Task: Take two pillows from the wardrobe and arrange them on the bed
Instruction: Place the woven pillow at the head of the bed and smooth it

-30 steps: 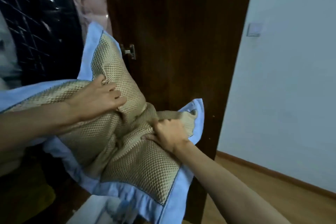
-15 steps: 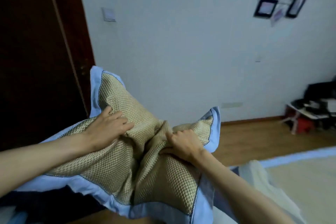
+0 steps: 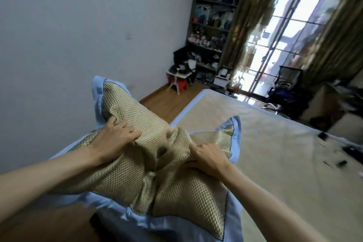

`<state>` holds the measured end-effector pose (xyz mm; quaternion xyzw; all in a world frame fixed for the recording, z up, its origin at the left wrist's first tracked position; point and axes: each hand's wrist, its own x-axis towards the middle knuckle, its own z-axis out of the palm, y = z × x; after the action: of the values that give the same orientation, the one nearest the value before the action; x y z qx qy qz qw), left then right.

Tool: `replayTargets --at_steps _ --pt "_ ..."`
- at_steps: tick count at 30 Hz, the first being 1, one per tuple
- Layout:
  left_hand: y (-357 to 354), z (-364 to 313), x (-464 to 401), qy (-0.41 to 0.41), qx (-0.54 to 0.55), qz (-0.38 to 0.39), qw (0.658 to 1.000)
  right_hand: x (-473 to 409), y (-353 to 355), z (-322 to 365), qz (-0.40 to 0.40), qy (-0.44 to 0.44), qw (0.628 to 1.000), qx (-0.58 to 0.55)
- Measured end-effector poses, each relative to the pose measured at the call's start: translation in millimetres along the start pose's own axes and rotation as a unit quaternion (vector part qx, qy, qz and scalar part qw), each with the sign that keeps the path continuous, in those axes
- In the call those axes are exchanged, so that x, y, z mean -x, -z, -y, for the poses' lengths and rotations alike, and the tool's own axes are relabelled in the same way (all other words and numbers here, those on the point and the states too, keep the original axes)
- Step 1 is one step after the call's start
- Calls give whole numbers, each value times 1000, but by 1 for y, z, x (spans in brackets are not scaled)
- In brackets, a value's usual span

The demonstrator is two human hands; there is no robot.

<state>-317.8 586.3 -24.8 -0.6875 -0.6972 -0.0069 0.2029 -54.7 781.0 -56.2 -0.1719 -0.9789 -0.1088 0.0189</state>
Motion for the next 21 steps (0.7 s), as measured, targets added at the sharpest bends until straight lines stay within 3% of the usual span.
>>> replayTargets --at_steps 10,15,21 --pt "0 -184 -159 -183 123 -103 970 233 19 -118 99 -261 960 -9" --pt "-15 -327 -222 -217 179 -84 956 369 -2 -174 142 -351 925 -27" --pt "-27 -510 -271 -236 251 -29 938 527 -33 -253 188 -380 906 -13"
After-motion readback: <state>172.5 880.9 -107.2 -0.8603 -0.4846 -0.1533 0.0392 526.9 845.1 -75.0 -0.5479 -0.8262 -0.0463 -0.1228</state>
